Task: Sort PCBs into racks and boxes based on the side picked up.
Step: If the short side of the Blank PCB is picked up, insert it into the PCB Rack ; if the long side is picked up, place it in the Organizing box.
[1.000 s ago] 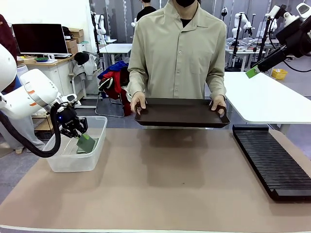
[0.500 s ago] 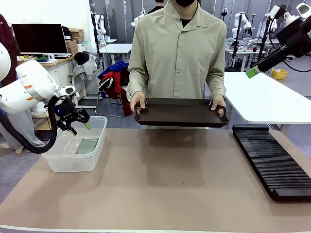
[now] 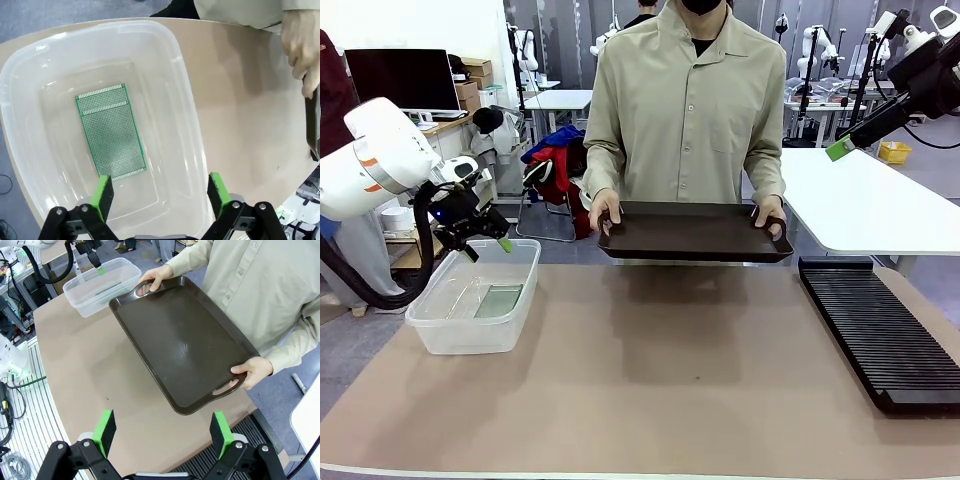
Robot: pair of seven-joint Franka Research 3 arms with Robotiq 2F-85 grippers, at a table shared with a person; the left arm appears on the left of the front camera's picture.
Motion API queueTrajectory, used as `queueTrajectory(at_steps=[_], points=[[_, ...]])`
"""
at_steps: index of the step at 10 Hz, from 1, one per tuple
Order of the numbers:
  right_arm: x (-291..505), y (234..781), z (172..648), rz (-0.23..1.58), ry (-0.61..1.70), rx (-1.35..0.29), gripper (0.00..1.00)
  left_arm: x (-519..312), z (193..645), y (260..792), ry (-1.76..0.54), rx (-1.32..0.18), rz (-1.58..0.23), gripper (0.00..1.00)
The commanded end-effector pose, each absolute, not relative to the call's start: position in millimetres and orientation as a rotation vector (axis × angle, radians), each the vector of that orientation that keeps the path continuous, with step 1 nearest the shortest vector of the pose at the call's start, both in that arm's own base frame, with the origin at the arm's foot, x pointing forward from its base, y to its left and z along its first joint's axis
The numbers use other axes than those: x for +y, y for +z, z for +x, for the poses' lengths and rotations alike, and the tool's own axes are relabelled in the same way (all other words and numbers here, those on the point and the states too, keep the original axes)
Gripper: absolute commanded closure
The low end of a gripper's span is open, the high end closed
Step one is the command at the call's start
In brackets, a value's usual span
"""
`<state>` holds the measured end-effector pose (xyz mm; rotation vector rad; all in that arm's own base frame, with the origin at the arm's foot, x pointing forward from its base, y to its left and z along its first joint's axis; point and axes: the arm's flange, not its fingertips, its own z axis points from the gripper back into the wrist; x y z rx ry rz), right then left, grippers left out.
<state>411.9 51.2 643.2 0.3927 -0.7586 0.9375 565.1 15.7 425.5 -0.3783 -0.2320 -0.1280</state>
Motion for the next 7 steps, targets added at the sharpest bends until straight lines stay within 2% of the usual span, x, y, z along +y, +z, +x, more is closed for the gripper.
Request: queueTrajectory(at_steps=[1, 2, 7], points=[[52, 641, 412, 0.400, 0.938, -0.764, 0.00, 17, 563, 415, -0.128, -0.190, -0.401, 0.00], [52, 641, 412, 0.400, 0.938, -0.764, 0.00, 16, 565, 425, -0.128, -0.232, -0.378, 0.00], [52, 641, 412, 0.400, 0.938, -0.764, 0.00, 16, 565, 425, -0.128, -0.232, -0.378, 0.00]])
